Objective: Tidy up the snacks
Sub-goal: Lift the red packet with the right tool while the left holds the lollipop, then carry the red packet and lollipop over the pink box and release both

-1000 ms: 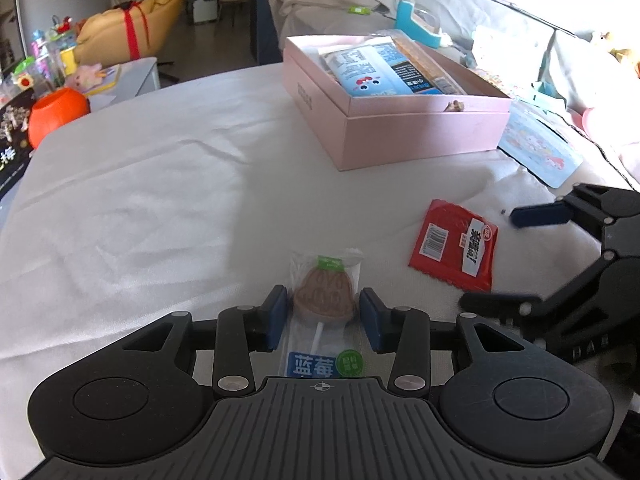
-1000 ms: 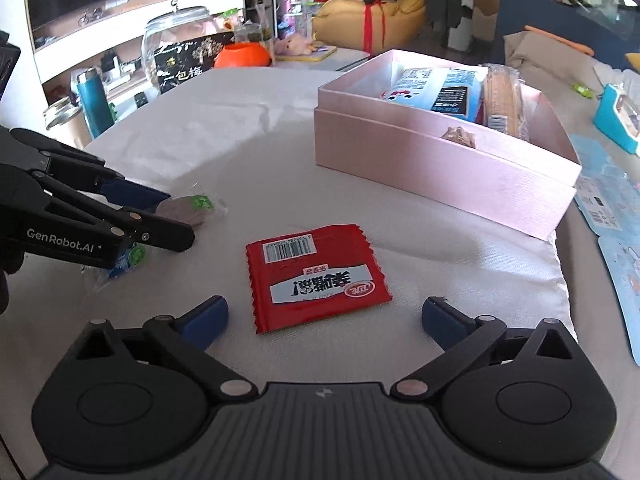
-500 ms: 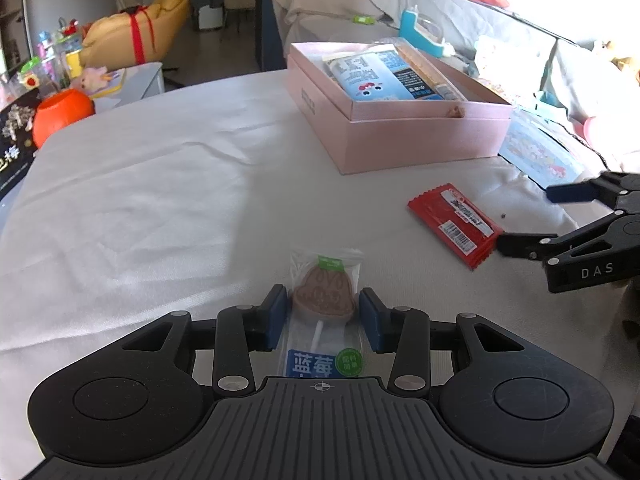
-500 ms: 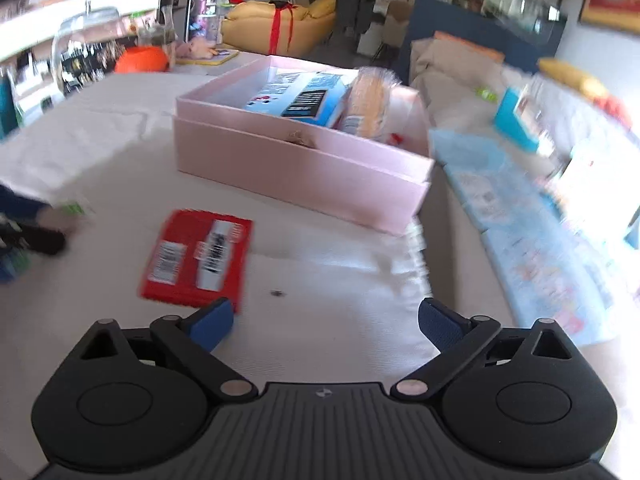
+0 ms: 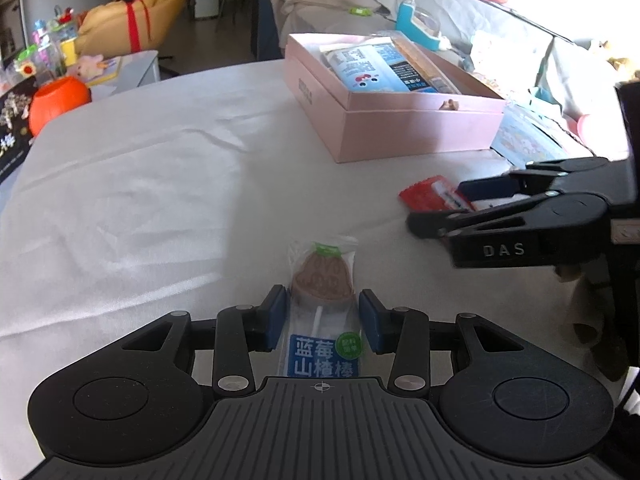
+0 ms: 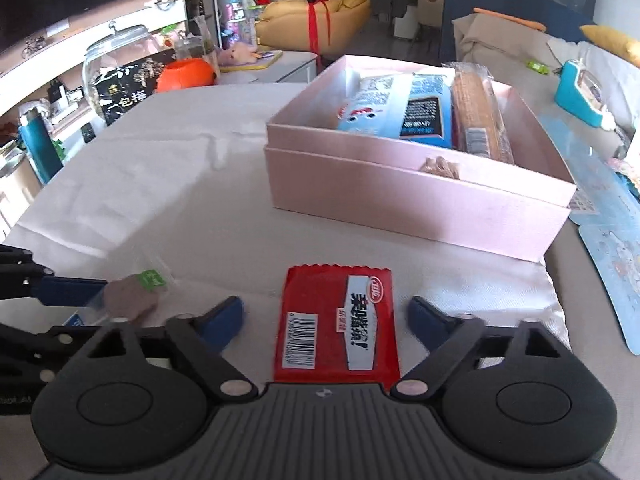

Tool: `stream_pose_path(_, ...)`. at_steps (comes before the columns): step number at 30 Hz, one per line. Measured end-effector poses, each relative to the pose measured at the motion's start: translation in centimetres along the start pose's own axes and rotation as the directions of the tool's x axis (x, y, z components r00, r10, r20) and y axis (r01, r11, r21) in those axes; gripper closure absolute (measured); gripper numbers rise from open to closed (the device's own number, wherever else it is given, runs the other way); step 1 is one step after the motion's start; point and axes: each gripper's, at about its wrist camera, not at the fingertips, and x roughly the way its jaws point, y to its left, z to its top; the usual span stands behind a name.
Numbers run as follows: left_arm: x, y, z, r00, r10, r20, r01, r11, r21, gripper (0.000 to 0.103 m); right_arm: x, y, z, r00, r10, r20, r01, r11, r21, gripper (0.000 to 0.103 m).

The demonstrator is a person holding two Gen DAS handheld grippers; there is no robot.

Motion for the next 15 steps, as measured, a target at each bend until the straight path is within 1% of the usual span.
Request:
stream_pose_path(1,0.0,0.0,0.1,1.000,-0.004,-0.003,0.004,1.000,-0.004,0.055,-0.3,-0.1,0.0,1.000,0.001,0.000,-0.001,1.000,-0.008,0.045)
stream_pose_path(4,0.2,0.0,0.2,1.000,-0.010,-0.008,0.010,1.000,-0.008,0.055,-1.2,-0.6,-0.3,1.000,0.012,0.007,-0.012,1.000,-0.004,0.044)
stream_pose_path(9,0.3,-0.1,0.4,1.000,-0.009,-0.005,0.008,1.000,-0.007,0.055,-2.9,-1.7,-1.0,0.999,-0.017,0.033,0.017,1.000,0.002,0.045)
stream_pose_path(11,0.3,-0.2,0.3,1.000,-0.001,0.000,0.001,1.000,-0.004,0.056,-3.5,-2.2,-1.2,0.999,-0.029,0.046,0.029,1.000,0.010,0.045)
stream_pose_path(12,0.2,-0.2,0.3,1.000,0.011,0.002,-0.011,1.000,-0.009,0.061,-3.8,-2.4,-1.2,0.998,-0.039,0.055,0.038,0.999,0.013,0.045)
stream_pose_path(13,0.1,-0.2,0.4,1.000,0.006,0.001,-0.006,1.000,-0.015,0.061,-4.1,-2.6,-1.3,0.997,-0.050,0.064,0.049,0.999,0.014,0.045)
stream_pose_path(15,-0.4,-0.1,0.6,0.999,-0.041,0.018,0.042,0.999,-0.032,0.061,-4.7,-3.1,-1.4,0.995,-0.061,0.084,0.060,0.998,0.020,0.045)
